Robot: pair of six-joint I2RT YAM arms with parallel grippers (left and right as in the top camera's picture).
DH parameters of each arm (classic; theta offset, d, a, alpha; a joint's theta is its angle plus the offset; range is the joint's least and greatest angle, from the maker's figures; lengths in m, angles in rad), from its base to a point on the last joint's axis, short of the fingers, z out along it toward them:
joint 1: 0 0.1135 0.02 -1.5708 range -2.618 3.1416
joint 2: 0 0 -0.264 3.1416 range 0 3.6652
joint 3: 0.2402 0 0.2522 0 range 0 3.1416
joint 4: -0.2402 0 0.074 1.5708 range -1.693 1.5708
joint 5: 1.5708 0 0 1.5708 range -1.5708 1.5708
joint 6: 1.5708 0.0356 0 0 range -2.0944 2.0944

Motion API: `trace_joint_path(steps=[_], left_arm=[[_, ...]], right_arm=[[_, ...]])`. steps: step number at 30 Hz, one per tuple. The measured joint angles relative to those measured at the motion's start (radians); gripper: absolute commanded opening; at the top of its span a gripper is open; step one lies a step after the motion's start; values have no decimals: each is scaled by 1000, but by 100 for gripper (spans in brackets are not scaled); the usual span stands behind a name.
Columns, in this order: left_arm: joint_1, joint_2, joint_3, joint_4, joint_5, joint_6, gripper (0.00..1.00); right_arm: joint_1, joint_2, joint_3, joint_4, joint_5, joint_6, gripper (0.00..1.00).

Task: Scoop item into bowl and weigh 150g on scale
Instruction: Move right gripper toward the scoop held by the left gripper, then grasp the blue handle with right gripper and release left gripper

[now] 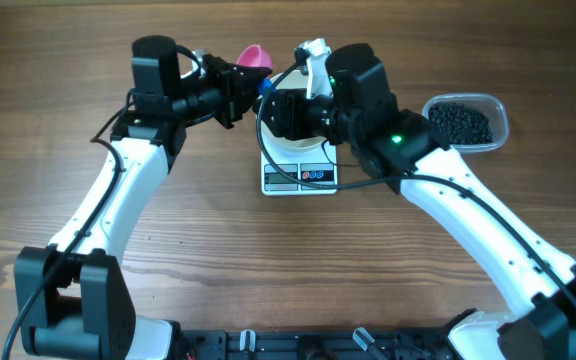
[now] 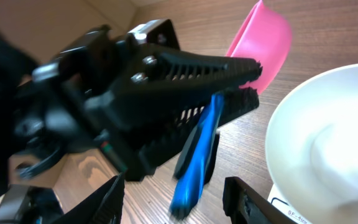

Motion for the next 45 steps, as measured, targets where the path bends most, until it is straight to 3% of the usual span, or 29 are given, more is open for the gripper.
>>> trace_joint_path(steps=[6,10,17,24,28,32,36,41,45], left_arm=[[-25,0,0,19,-24,27,4],[-25,0,0,30,-32,61,4],[-25,0,0,33,-63,174,4],[-25,0,0,60,-87,323,4],[-25,0,-9,286,-75,352,4],[-27,1,-13,515,-67,270,4],[-27,0,-13,579,-72,151,4],[-27,0,-13,705,-81,-4,4],[-31,0,-13,780,-132,-91,4]], right_arm=[[0,38,0,58,20,32,41],[2,38,0,64,74,106,40],[2,38,0,65,121,189,54],[-20,38,0,66,99,415,54],[-77,38,1,111,-28,490,52],[-132,38,7,246,-185,521,50],[-167,39,6,431,-298,573,50],[-169,39,6,529,-355,651,50],[-169,39,6,565,-366,696,38]])
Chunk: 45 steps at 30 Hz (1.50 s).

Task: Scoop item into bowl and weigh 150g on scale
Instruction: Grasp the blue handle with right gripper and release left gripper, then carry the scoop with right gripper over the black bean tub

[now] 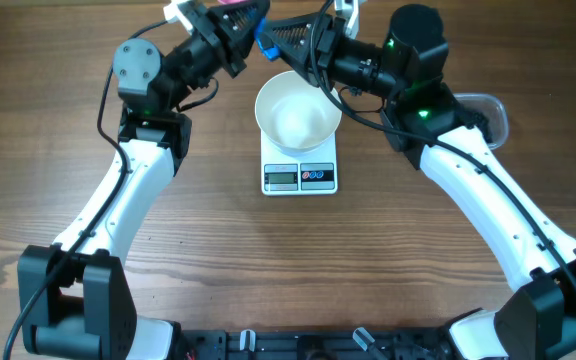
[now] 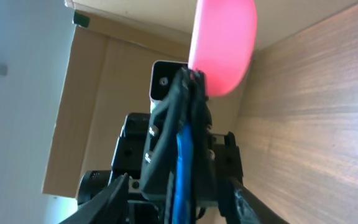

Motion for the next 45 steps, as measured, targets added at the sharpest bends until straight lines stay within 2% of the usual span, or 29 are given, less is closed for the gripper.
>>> trace_joint_path(steps=[6,14,17,20,21,22,23,24,26,27,30,33,35,37,38,41,45], left_arm=[[-34,0,0,17,-44,-31,4],[-37,0,0,17,-56,-20,5],[-37,0,0,13,-60,2,6],[-37,0,0,9,-67,35,6],[-37,0,0,9,-69,39,9],[-37,0,0,9,-71,46,17],[-37,0,0,9,-74,51,31],[-37,0,0,11,-77,53,40],[-37,0,1,-2,-81,83,74],[-37,0,1,-25,-81,106,84],[-37,0,2,-120,-82,210,100],[-37,0,2,-205,-84,375,100],[-37,0,2,-232,-84,494,100],[-37,0,2,-252,-84,587,100],[-37,0,2,-256,-84,611,100],[-35,0,2,-264,-84,686,100],[-19,0,3,-329,-84,724,100]], right_arm=[[2,0,0,-1,-8,16,35],[9,0,0,-1,-7,21,18],[9,0,0,-1,-5,25,4],[9,0,0,-6,4,23,4],[10,0,0,-7,9,19,4],[11,0,0,-7,13,11,4],[13,0,0,-12,26,-10,4],[15,0,0,-24,40,-33,4],[18,0,0,-66,80,-77,4],[18,0,0,-93,111,-100,4],[13,0,0,-180,204,-209,5],[13,0,0,-203,229,-351,5],[7,0,4,-275,226,-435,5],[-20,1,41,-437,216,-509,5],[-36,1,62,-503,213,-539,5],[-122,8,229,-840,206,-684,5],[-234,6,428,-1245,315,-873,5]])
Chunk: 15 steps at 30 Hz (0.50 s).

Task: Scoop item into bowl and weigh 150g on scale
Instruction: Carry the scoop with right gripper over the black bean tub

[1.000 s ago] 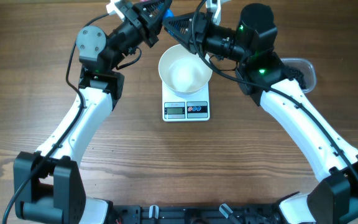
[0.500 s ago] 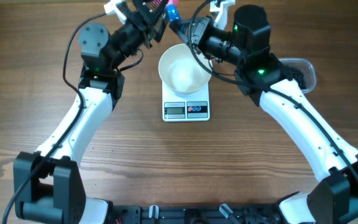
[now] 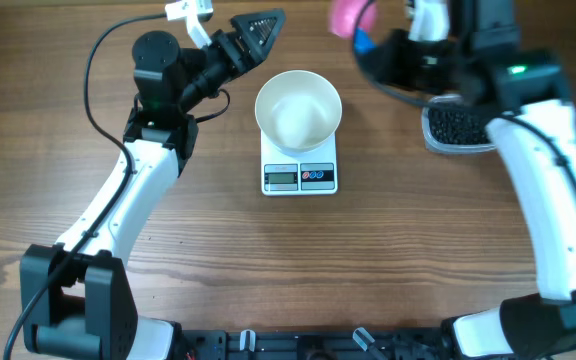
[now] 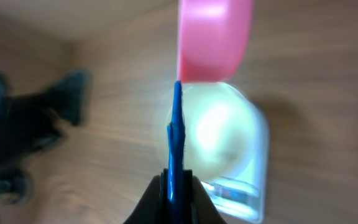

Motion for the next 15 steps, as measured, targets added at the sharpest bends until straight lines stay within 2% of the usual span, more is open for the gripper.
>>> trace_joint_path(steps=[4,8,13,15], left_arm=[[7,0,0,-64,0,27,100],[7,0,0,-124,0,61,100],[7,0,1,-239,0,143,100],[7,-1,3,-283,0,181,100]], right_arm=[[-96,1,25,-244,233,-89,4],[-160,76,28,-378,482,-120,5],[-167,257,28,-388,712,-146,5],[-167,298,28,-390,749,-167,5]])
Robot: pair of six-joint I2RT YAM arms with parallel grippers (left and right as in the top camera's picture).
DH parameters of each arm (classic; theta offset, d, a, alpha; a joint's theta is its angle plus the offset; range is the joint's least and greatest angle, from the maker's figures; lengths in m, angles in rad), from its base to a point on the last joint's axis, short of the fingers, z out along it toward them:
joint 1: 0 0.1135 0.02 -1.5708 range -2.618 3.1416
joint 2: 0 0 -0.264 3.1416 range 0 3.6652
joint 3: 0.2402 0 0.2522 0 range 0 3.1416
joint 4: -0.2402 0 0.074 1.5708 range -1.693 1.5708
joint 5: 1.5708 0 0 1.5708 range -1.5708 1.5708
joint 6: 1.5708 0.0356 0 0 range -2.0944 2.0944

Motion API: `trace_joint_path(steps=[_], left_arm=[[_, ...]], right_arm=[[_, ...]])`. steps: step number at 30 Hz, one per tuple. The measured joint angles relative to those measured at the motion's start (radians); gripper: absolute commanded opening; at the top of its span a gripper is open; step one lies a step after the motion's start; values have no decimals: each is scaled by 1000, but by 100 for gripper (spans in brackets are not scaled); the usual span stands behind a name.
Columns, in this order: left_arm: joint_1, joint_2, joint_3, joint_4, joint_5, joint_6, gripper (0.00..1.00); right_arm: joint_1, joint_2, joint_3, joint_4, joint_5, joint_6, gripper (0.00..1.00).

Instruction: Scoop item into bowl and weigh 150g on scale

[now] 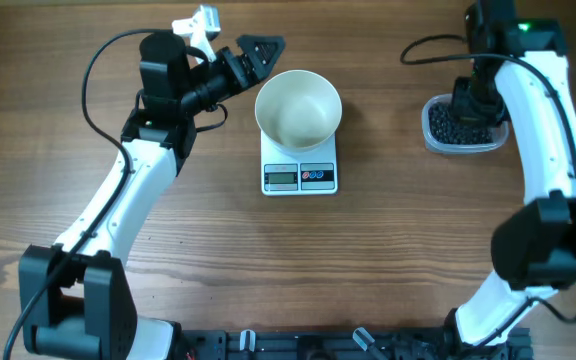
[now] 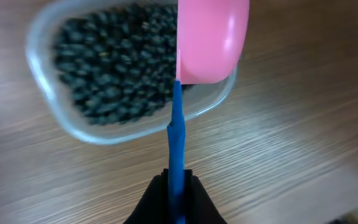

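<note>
A pink scoop [image 2: 211,40] with a blue handle [image 2: 176,134] hangs over the near rim of a clear tub [image 2: 55,118] full of small black beans [image 2: 110,62]. My right gripper [image 2: 178,179] is shut on that handle. From overhead the right gripper [image 1: 471,98] sits at the tub [image 1: 440,141], far right, hiding the scoop. A white bowl [image 1: 298,108], nothing in it, stands on the white scale [image 1: 300,176]. My left gripper [image 1: 260,46] holds nothing and points at the bowl's upper left rim; its fingers overlap, so their gap is unreadable.
A white cable tag [image 1: 196,24] sticks up from the left wrist. The right arm [image 1: 543,130] runs down the right edge of the table. Bare wood lies in front of the scale.
My right gripper, with the scoop, has moved from above and right of the bowl to the bean tub at the far right. The left gripper has dropped slightly toward the bowl's rim.
First my left gripper held the scoop by its handle behind the bowl, with the right gripper close by. Then both met high behind the bowl around the handle. After that the right gripper alone had the scoop, and it now holds it over the beans.
</note>
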Motion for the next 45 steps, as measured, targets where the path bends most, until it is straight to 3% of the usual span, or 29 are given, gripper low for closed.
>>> trace_joint_path(steps=[7,18,32,45], left_arm=[[0,0,0,-61,0,66,100],[0,0,0,-61,0,76,100],[0,0,0,-95,0,77,100],[0,0,0,-104,0,77,100]], right_arm=[[4,144,-7,0,-14,-90,4],[-11,153,-7,35,-152,-240,4],[-10,153,69,5,-45,-196,4],[-51,153,92,182,3,-157,11]])
